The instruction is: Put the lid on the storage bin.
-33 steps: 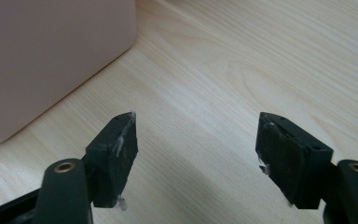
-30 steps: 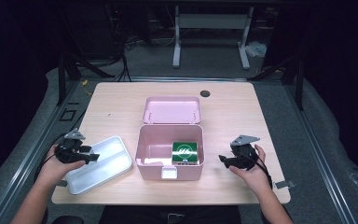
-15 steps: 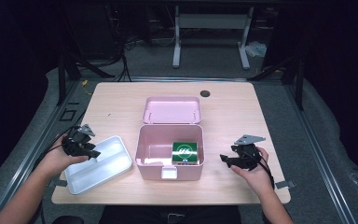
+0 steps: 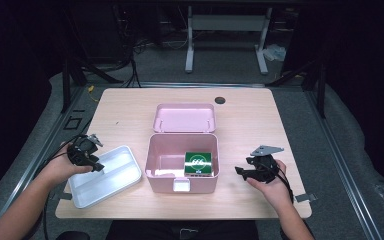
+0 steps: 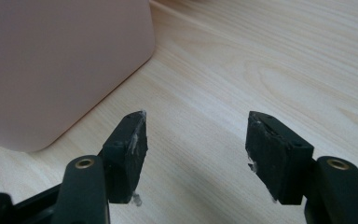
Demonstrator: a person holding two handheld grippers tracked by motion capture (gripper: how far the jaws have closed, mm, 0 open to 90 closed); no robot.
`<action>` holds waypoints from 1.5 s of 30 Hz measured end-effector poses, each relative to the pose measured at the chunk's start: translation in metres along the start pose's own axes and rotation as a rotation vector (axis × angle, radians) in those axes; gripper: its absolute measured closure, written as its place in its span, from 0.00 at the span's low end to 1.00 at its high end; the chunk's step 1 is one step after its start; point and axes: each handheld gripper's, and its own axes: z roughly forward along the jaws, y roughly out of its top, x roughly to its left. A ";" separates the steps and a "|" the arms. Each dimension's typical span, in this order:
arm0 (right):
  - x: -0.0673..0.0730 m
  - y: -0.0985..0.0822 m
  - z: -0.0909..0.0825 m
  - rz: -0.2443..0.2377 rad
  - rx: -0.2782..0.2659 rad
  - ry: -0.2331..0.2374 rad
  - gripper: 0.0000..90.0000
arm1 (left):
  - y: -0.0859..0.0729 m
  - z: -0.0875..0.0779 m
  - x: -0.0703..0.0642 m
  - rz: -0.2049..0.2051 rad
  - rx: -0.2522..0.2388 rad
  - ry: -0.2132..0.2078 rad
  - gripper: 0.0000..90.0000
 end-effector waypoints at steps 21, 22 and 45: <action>-0.001 -0.004 0.007 -0.002 0.040 0.028 0.42 | 0.011 0.030 -0.004 0.093 0.216 -0.140 0.88; -0.001 -0.004 0.007 -0.001 0.043 0.033 0.42 | 0.011 0.031 -0.004 0.099 0.219 -0.146 0.88; 0.001 -0.004 0.008 -0.014 0.057 0.034 0.43 | 0.017 0.045 -0.006 0.144 0.280 -0.166 0.97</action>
